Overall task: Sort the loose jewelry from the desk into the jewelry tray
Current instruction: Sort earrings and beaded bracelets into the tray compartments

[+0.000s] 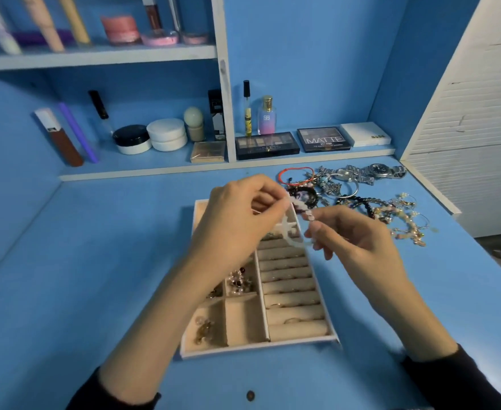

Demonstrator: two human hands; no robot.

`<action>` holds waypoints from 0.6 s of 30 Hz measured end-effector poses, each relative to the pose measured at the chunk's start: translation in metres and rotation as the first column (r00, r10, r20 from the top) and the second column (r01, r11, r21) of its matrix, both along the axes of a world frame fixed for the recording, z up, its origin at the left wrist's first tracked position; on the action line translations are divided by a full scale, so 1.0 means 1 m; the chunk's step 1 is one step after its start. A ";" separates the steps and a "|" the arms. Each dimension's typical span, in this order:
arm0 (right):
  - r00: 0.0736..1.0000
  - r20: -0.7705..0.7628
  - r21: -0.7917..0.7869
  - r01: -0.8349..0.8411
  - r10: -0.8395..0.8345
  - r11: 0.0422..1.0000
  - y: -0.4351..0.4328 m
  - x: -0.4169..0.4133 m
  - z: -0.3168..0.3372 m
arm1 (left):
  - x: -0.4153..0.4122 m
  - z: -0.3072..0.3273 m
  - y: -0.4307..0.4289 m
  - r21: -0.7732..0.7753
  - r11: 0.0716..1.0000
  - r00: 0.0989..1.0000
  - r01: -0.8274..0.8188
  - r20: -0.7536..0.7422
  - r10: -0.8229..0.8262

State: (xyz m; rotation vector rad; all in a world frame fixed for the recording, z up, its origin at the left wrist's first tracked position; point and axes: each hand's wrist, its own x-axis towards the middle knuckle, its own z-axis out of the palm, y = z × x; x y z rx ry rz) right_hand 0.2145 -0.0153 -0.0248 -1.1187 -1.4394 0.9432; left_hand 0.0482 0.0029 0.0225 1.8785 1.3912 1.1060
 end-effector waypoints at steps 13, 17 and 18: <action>0.973 0.038 -0.059 -0.226 0.229 0.972 0.015 -0.096 0.023 | -0.097 -0.027 -0.012 -0.139 0.967 0.973 -0.215 0.056 0.224; 0.974 0.070 -0.060 -0.209 0.213 0.976 0.024 -0.105 0.018 | -0.098 -0.034 -0.016 -0.139 0.969 0.979 -0.205 -0.049 0.200; 0.975 0.068 -0.065 -0.209 0.213 0.976 0.025 -0.106 0.018 | -0.097 -0.035 -0.017 -0.134 0.971 0.977 -0.200 -0.103 0.187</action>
